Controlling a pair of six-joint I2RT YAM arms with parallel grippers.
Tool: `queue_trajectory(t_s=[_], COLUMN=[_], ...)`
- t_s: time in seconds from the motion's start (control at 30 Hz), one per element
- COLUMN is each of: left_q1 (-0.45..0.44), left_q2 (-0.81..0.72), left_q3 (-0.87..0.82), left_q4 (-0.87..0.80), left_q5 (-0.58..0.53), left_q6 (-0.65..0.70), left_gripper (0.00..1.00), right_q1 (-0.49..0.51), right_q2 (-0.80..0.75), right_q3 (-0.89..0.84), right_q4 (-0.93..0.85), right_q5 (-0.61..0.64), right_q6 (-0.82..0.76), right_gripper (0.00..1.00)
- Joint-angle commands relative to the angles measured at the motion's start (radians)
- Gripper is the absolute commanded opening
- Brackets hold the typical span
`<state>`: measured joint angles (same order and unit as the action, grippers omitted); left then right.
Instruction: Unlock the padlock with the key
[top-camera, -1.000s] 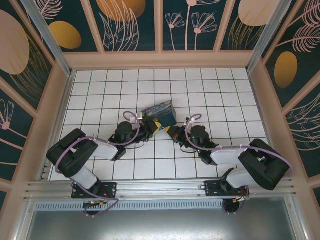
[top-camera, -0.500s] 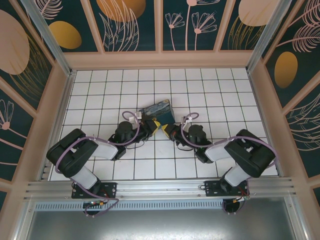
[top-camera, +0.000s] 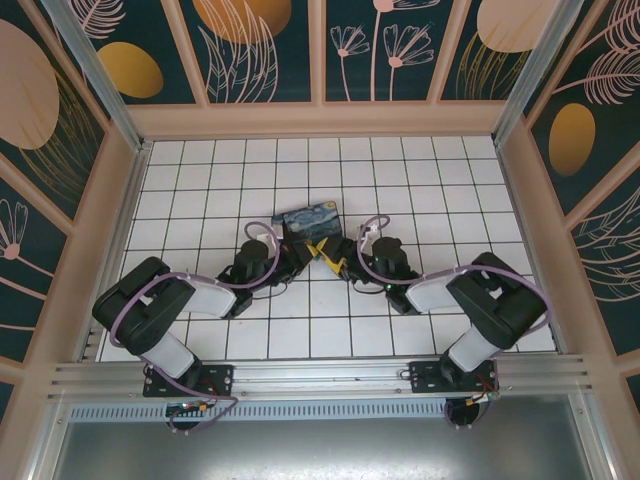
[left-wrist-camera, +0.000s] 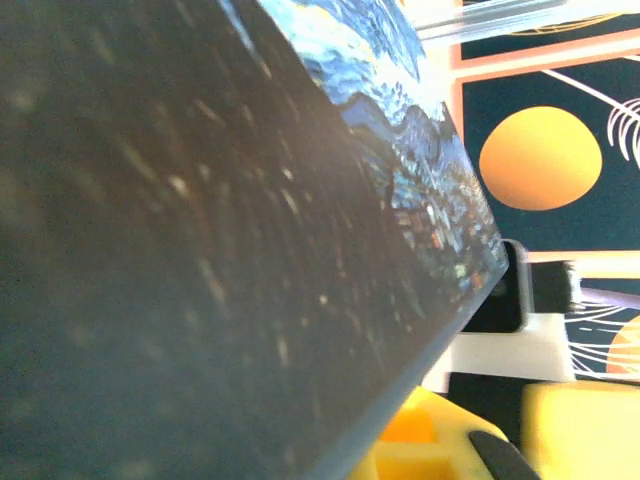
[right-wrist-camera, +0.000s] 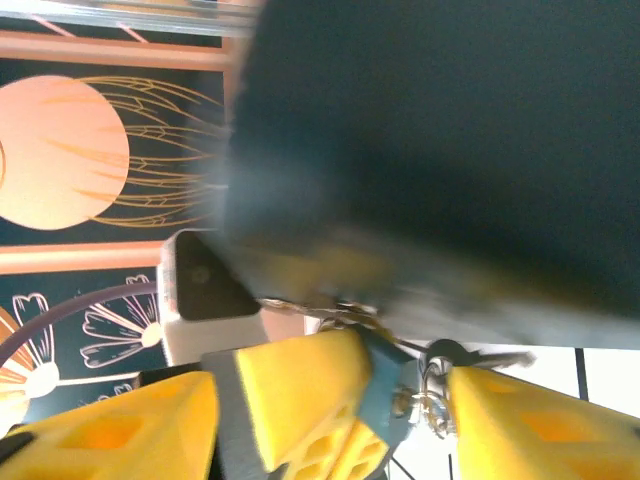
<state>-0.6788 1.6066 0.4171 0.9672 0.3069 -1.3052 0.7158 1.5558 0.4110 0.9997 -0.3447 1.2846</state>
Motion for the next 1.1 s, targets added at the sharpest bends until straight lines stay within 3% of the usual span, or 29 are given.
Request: queue_trajectory(t_s=[0.0,0.1,0.3,0.43,0.53,0.77,1.07], left_q1=[0.012,0.026,0.039,0.045,0.049,0.059,0.066], left_q2=[0.013,0.017,0.018,0.022,0.020,0.013,0.003], left_q3=[0.034,0.040,0.065,0.095,0.107,0.121,0.149], left_q4=[-0.093,-0.112,-0.162,-0.211,-0.235,-0.282,-0.332], left_q5=[0.035,0.040,0.073,0.119,0.143,0.189,0.213], left_q6=[0.079,0.107,0.156,0.186,0.196,0.217,0.245], left_gripper=[0.00,0.00,0.00,0.00,0.00,0.00,0.00], right_q1=[0.001,0.001,0.022,0.098,0.175,0.303,0.348], right_q2=[-0.075,-0.133,-0.271,-0.291,-0.249,-0.092,-0.055], right_q3=[-0.017,-0.051,0.014,0.129,0.199,0.273,0.233], right_q4=[0.057,-0.013,-0.418,-0.692,-0.801,-0.867,-0.826], right_q5=[-0.012,0.003,0.101,0.284,0.423,0.661,0.742], right_q6=[-0.051,-0.090,-0.338,-0.562,-0.691,-0.833,-0.836], right_gripper=[0.68,0.71,0.69,0.63,0.57,0.53,0.51])
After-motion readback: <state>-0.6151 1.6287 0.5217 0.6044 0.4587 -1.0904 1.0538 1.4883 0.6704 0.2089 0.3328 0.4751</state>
